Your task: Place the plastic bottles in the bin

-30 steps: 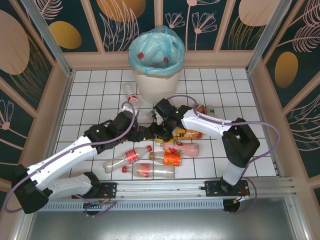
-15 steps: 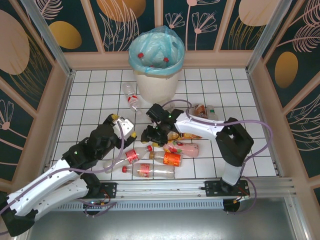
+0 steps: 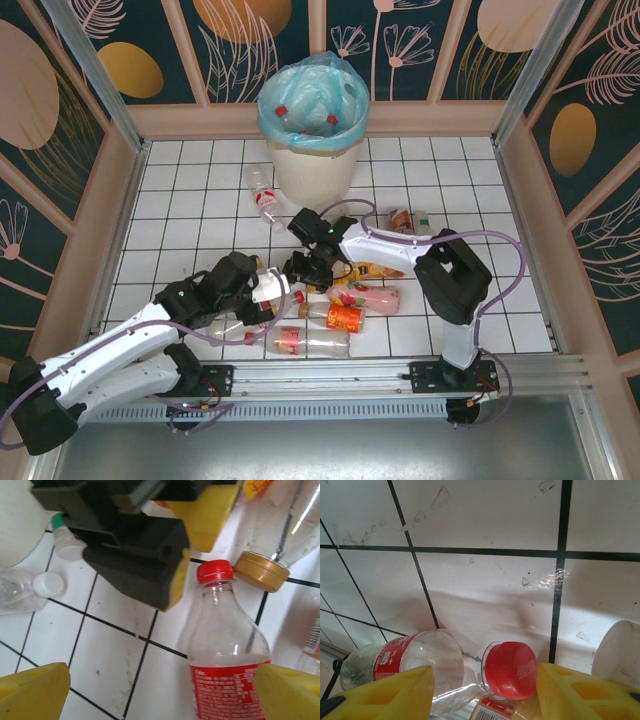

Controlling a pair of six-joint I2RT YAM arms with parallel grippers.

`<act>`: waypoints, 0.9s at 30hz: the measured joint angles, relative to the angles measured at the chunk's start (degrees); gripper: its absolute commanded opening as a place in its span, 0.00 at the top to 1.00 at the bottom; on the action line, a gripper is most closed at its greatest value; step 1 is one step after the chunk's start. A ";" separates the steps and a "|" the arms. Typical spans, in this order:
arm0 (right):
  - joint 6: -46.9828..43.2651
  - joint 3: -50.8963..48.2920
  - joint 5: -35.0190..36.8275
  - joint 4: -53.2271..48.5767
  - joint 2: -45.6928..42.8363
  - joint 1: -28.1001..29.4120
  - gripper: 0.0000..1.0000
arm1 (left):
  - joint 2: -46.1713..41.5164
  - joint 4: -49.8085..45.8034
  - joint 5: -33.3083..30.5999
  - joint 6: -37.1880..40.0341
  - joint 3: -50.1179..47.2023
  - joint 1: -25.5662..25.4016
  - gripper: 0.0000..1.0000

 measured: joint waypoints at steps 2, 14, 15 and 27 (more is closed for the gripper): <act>-0.37 0.00 0.15 0.00 0.00 -0.35 0.43 | 0.33 0.02 0.96 -0.02 -0.96 0.00 0.05; -1.62 0.83 0.13 0.02 0.33 -1.46 0.43 | 2.99 0.61 -0.04 -0.26 -5.14 0.00 0.07; -1.75 1.01 0.13 0.02 0.37 -1.46 0.43 | 3.17 0.70 -0.33 -0.37 -5.40 0.00 0.07; -4.55 6.80 0.59 -0.83 1.05 -2.62 0.43 | 8.15 2.78 -4.55 -1.90 -7.10 0.00 0.11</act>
